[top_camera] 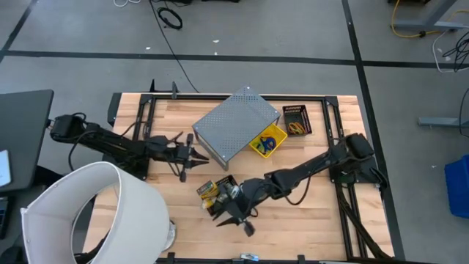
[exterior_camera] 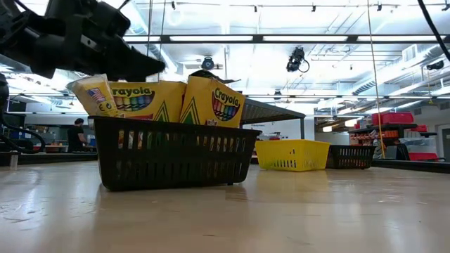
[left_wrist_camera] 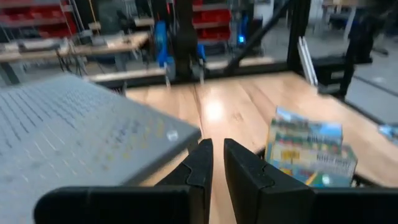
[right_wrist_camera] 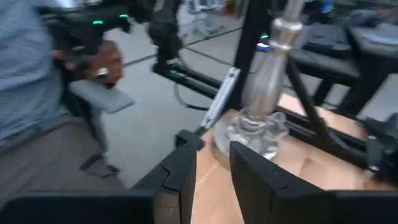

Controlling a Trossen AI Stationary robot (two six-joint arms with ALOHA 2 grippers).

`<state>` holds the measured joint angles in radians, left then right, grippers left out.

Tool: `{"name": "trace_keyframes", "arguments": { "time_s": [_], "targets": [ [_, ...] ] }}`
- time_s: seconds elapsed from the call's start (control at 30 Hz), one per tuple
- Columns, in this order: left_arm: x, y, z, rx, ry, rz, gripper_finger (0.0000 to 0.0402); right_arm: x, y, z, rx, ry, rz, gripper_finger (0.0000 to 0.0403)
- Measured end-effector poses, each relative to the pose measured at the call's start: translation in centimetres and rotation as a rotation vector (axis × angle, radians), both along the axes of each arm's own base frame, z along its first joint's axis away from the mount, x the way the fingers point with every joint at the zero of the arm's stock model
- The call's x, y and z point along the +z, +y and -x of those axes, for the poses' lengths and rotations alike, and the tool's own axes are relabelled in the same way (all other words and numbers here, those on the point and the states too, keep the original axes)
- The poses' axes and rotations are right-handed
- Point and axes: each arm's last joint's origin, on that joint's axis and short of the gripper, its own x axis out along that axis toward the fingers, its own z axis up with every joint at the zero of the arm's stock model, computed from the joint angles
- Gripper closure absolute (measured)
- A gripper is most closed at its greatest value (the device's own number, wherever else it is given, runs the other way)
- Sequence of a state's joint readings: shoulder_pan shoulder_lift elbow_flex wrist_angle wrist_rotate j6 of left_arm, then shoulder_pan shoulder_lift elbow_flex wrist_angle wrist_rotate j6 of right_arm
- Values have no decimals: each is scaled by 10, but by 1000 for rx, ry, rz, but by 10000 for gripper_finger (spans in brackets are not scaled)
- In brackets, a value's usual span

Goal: Pick & Place Office Desk Supplies
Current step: Move the shelf to the middle top of the table

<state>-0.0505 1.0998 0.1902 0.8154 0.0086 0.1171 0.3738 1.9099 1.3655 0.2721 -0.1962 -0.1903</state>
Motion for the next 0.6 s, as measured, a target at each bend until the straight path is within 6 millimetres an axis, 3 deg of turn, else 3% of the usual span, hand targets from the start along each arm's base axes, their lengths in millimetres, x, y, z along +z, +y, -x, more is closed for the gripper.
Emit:
{"name": "trace_keyframes", "arguments": {
  "time_s": [0.27, 0.47, 0.6],
  "targets": [
    [-8, 10, 40, 35, -162, 68, 353, 28, -10, 16, 70, 33, -14, 300],
    [-17, 14, 50, -56, -13, 133, 353, 38, -15, 29, 55, 21, -8, 300],
    [-19, 11, 53, -152, 19, 137, 353, 30, -25, 40, 16, 2, -25, 300]
  ]
}}
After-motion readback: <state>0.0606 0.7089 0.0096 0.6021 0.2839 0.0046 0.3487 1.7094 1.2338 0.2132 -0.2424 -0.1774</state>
